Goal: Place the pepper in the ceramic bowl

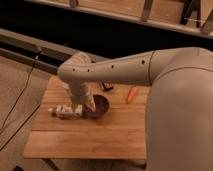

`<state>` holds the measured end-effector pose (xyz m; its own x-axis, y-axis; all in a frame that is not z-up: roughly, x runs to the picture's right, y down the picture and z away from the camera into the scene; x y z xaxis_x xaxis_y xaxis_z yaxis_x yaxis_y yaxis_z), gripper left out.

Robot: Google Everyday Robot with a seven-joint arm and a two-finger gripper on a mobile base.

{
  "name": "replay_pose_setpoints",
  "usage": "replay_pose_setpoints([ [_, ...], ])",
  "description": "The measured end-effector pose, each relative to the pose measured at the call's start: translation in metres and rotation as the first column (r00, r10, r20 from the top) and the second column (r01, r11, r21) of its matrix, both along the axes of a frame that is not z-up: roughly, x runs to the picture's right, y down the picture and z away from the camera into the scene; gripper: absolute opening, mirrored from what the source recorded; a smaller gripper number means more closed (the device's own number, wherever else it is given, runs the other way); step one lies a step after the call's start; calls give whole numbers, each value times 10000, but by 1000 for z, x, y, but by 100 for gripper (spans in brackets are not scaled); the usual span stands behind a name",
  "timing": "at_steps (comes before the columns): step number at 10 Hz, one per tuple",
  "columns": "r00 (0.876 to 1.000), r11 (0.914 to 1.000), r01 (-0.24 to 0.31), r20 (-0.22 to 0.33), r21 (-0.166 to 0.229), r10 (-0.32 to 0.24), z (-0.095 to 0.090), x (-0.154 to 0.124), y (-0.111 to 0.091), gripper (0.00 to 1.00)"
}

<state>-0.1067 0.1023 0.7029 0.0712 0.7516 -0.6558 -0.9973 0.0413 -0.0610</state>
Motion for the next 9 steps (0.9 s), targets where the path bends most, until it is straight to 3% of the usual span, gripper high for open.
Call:
replay_pose_setpoints([
  [5,10000,10000,-5,4,-29,5,2,1,0,65],
  [8,10000,10000,-41,26,59,40,37,32,-10,65],
  [9,9998,9997,-173,39,153,172,56,50,-17,65],
])
